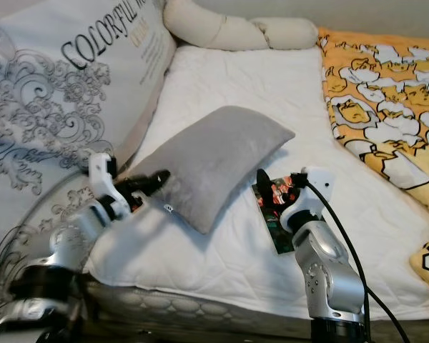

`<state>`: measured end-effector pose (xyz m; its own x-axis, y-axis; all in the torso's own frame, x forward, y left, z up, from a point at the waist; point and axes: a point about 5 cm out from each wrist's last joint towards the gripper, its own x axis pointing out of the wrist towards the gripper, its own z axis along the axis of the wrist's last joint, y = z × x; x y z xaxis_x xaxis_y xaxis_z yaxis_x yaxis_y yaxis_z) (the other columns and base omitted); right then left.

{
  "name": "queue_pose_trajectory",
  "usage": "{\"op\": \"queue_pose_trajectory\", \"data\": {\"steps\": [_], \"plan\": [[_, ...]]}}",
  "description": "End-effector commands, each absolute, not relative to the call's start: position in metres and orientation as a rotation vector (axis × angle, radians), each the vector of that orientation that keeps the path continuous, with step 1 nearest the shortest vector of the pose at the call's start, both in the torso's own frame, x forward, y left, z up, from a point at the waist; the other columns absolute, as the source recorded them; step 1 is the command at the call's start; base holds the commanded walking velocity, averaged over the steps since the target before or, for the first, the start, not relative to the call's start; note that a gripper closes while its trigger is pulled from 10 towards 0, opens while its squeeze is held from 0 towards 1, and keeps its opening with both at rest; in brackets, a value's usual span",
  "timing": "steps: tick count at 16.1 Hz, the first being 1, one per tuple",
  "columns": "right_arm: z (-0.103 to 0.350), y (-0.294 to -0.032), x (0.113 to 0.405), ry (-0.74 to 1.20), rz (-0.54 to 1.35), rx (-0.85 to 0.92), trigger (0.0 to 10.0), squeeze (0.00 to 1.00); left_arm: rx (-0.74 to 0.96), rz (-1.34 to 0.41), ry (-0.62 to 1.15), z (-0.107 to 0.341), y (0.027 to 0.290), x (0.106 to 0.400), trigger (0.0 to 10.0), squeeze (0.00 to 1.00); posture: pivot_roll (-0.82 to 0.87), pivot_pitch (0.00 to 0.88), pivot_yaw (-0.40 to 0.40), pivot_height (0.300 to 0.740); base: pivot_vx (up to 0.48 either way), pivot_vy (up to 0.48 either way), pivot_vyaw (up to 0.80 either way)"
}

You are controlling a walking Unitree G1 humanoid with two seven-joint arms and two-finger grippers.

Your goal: Clean up the room

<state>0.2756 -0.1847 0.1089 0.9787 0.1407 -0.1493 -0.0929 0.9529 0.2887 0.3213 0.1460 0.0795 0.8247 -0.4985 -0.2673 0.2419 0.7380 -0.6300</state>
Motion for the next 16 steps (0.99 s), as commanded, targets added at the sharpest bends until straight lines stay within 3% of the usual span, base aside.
{"op": "queue_pose_trajectory", "data": {"steps": [1, 7, 8, 9, 10, 11, 13, 14, 15, 16], "plan": [[0.112, -0.183, 0.277, 0.165, 0.129, 0.299, 10.0, 1.0, -0.685, -0.408, 0.479, 0.073, 0.144, 0.325, 10.0, 1.0, -0.06, 0.033, 0.066, 0.74, 0.0, 0.0, 0.0], [0.11, -0.173, 0.258, 0.199, 0.188, 0.309, 10.0, 1.0, -0.933, -0.265, 0.597, 0.055, 0.141, 0.337, 10.0, 1.0, -0.12, 0.058, 0.106, 0.74, 0.0, 0.0, 0.0], [0.108, -0.171, 0.255, 0.221, 0.216, 0.303, 10.0, 0.9, -0.971, -0.26, 0.612, 0.052, 0.137, 0.336, 10.0, 1.0, -0.12, 0.057, 0.105, 0.74, 0.0, 0.0, 0.0], [0.107, -0.17, 0.253, 0.231, 0.227, 0.299, 10.0, 0.9, -0.976, -0.263, 0.618, 0.051, 0.136, 0.336, 10.0, 1.0, -0.12, 0.057, 0.105, 0.74, 0.0, 0.0, 0.0], [0.105, -0.168, 0.25, 0.253, 0.255, 0.298, 10.0, 0.0, -0.915, -0.244, 0.646, 0.046, 0.133, 0.334, 10.0, 1.0, -0.13, 0.054, 0.105, 0.74, 0.0, 0.0, 0.0], [0.106, -0.166, 0.249, 0.259, 0.276, 0.288, 10.0, 0.0, -0.825, -0.194, 0.668, 0.04, 0.135, 0.333, 10.0, 1.0, -0.13, 0.054, 0.106, 0.74, 0.0, 0.0, 0.0], [0.108, -0.165, 0.248, 0.26, 0.293, 0.293, 10.0, 0.0, -0.84, -0.176, 0.662, 0.04, 0.136, 0.334, 10.0, 1.0, -0.13, 0.053, 0.104, 0.74, 0.0, 0.0, 0.0], [0.107, -0.164, 0.248, 0.266, 0.305, 0.294, 10.0, 0.0, -0.897, -0.174, 0.653, 0.041, 0.134, 0.335, 10.0, 0.76, -0.13, 0.054, 0.099, 0.74, 0.0, 0.0, 0.0], [0.106, -0.163, 0.247, 0.277, 0.315, 0.283, 10.0, 0.0, -0.948, -0.182, 0.657, 0.042, 0.129, 0.335, 10.0, 0.27, -0.13, 0.055, 0.096, 0.74, 0.0, 0.0, 0.0], [0.106, -0.161, 0.248, 0.279, 0.332, 0.281, 10.0, 0.0, -0.992, -0.198, 0.649, 0.042, 0.121, 0.335, 10.0, 0.0, -0.13, 0.057, 0.093, 0.74, 0.0, 0.0, 0.0]]}}
